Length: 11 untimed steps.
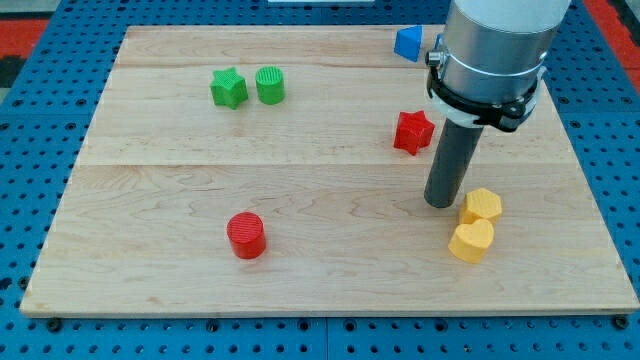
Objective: Move the red star slightly to the right
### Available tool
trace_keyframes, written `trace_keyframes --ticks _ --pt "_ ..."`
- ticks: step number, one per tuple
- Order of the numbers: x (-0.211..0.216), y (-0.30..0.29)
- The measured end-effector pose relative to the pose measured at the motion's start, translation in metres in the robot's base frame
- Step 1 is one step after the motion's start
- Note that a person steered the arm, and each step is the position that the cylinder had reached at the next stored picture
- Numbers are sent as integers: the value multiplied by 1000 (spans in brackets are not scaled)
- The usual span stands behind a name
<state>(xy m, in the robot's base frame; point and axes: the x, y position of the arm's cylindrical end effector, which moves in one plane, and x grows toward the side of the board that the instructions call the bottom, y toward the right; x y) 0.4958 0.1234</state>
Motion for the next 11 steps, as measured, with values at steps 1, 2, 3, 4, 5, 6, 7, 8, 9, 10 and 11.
trace_keyframes --ticks 1,2,3,4,5,6,7,8,9,10,11 --pt "-5 -15" --pt "-5 -16" --pt "-11 -16" --pt "-22 -7" --pt "-18 -38" --pt "-13 -117" --pt "-59 -104" --pt "-74 -89" --pt "-86 -59" --pt "-92 -14" --pt "-89 -46"
